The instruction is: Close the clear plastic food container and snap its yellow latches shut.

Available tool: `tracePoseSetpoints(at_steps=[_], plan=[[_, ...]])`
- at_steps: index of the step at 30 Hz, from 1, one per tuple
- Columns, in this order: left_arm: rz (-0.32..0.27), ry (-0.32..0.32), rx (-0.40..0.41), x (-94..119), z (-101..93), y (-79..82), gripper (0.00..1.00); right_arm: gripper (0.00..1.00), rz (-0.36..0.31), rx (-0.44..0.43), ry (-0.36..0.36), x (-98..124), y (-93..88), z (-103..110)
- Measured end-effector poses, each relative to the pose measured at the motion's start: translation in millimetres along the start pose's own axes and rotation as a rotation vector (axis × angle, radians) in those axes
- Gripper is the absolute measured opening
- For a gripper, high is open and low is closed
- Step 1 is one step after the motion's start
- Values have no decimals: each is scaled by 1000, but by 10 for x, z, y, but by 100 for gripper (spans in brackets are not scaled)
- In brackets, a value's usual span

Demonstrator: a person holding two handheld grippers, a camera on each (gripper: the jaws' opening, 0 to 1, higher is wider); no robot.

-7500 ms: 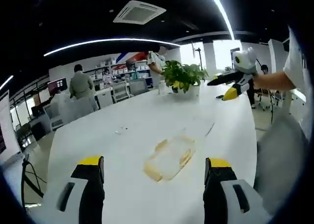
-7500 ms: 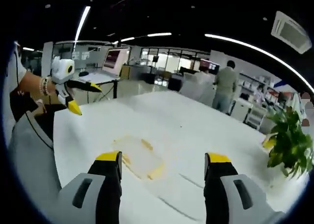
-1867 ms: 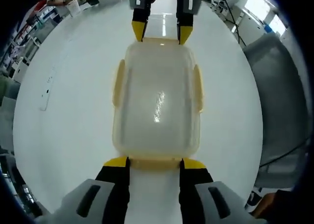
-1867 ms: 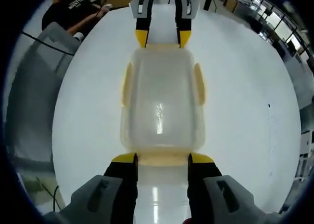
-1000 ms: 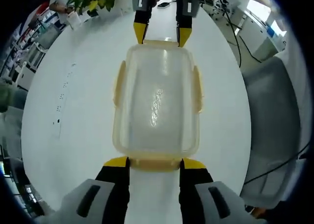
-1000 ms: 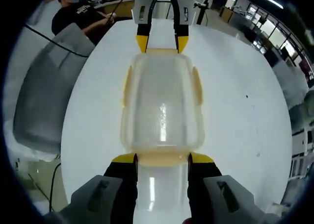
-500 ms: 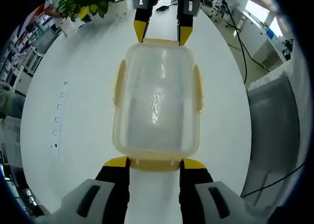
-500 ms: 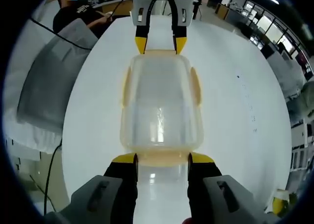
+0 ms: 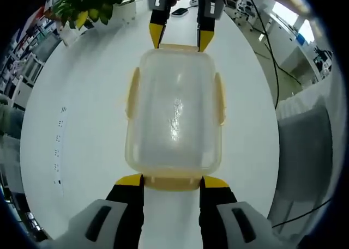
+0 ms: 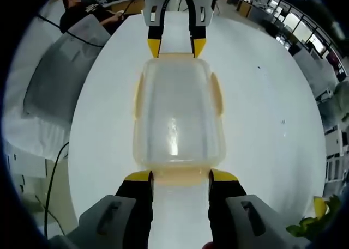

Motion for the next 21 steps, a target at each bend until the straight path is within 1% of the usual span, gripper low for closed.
tracePoseSetpoints(at_steps=[4,9,13,17,21], plan=[[-5,-9,0,-60,-4,101,33,36,3,-16,-1,-10,-141,-8],[-9,-23,15,-93,-10,148,33,35,-4,-28,1,-12,-213,-18],[-13,-33,26,-123,-20,158,33,35,-6,-31,7,-32,-233,-4],[-5,-32,30,-158,-25,181,33,35,9,-22,8,-59,-254,-7],[8,-28,21,-156,-19,172,33,35,-3,-35,12,-43,-250,5]])
Point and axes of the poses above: the point that each gripper's makers call its tool centre point, and the gripper's own axes: x roughly backward along the fingers, z roughly to its left, y roughly out of its top, the point moved 4 cm from there along x, roughly backward along the fingers, and after that the axes turned 7 degrees about -y, right-handed, at the moved point
